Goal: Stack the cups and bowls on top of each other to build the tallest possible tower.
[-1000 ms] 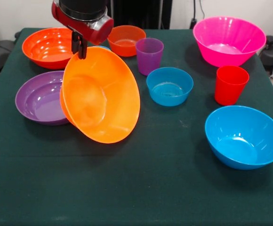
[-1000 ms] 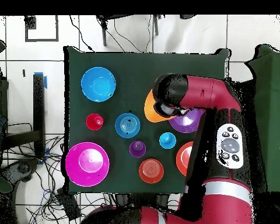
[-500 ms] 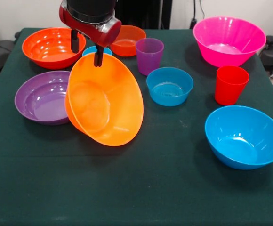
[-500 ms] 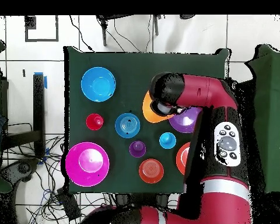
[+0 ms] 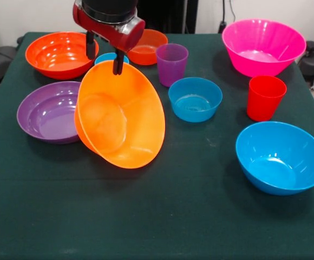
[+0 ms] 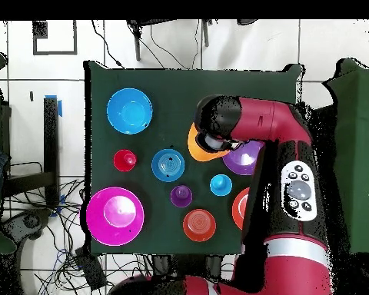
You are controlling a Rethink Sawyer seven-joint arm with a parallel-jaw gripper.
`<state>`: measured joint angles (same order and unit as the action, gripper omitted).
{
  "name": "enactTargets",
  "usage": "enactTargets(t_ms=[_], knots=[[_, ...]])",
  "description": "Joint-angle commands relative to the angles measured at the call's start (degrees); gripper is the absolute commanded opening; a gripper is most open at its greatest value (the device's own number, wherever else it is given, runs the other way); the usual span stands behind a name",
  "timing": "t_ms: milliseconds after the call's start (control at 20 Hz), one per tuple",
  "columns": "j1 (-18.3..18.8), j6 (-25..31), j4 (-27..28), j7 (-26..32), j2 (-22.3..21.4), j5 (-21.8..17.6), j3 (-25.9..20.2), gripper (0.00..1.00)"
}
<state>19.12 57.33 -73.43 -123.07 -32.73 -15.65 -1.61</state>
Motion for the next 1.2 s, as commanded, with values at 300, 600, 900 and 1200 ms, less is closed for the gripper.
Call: enactTargets(t_ms=[300,600,900,1200], knots=[[1.54,5.42,-2.15,11.66,0.88,-1.67,-5.62,1.00],[6.85,8.81,-3.88,22.70,-3.89,-2.10,-8.14,1.00],[11.46,9.23,-4.66,26.81,-5.04,-3.07,-10.77,1.00],[12.16,11.79,-2.55,27.18,-5.38,-2.24,-12.41,1.00]])
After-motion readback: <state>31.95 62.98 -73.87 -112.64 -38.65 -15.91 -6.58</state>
